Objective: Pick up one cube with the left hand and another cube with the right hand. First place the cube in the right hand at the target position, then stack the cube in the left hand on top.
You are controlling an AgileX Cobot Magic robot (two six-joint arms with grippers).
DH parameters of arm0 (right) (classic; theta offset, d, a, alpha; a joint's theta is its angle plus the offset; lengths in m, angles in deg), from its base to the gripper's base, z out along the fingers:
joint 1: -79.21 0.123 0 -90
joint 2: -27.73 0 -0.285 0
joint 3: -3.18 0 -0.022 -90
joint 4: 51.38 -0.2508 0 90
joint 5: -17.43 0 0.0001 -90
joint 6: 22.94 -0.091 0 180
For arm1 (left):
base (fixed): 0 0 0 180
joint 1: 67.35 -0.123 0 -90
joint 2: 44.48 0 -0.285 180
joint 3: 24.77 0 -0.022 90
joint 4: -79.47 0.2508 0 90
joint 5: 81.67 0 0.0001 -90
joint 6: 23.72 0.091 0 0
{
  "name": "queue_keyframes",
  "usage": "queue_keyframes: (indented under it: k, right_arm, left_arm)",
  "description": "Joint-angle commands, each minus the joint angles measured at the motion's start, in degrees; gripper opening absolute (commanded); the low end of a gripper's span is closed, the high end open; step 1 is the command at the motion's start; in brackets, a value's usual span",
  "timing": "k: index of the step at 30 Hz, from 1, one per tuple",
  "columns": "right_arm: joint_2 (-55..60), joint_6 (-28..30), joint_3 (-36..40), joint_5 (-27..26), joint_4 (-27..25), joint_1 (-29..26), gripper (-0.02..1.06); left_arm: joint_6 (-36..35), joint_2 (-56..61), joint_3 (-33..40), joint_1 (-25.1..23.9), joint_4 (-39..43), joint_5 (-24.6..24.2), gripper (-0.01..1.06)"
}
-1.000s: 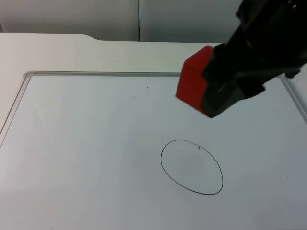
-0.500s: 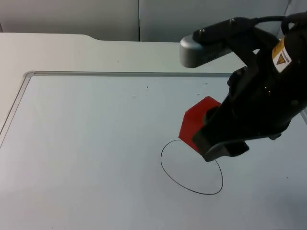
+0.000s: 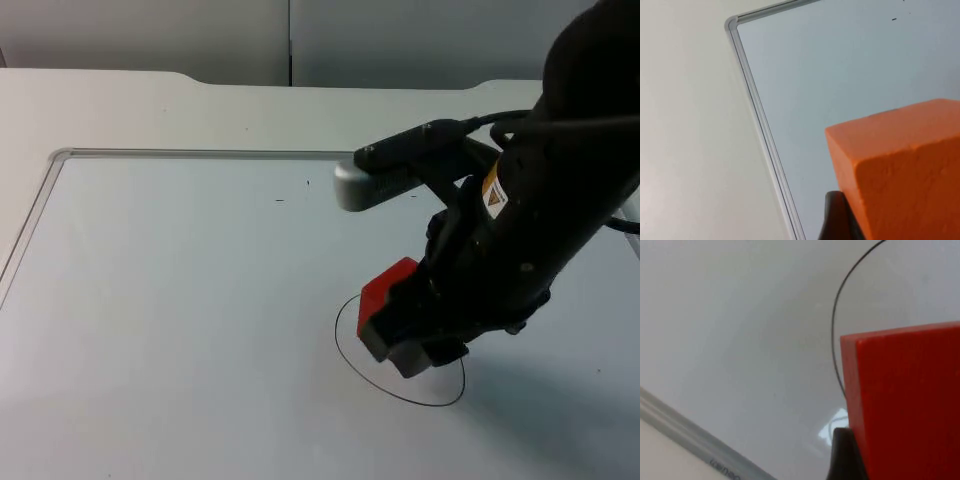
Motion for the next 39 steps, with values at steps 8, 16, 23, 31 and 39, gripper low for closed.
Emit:
queue_keyframes:
  k: [8, 16, 23, 31, 39]
  right_arm:
    - [0.43, 0.37, -0.32, -2.63, 0.12, -3.18, 0.00]
    - [2.26, 0.37, -0.32, -4.13, -0.26, -2.91, 0.00]
    - [3.45, 0.47, -0.32, -5.37, -1.49, -2.91, 0.00]
    - [5.51, 0.56, -0.32, -6.76, -2.00, -2.91, 0.00]
    - [5.51, 0.45, -0.32, -7.44, -3.26, -2.91, 0.00]
  left_arm:
    - [0.48, 0.43, 0.07, 0.25, -0.38, 0.70, 0.21]
    - [0.48, 0.43, 0.07, 0.25, -0.38, 1.30, 0.21]
    - [0.48, 0.43, 0.07, 0.25, -0.48, 1.42, 0.21]
    - [0.62, 0.43, 0.07, 0.25, -0.47, 1.54, 0.21]
    - [0.75, 0.43, 0.07, 0.25, -0.47, 1.54, 0.21]
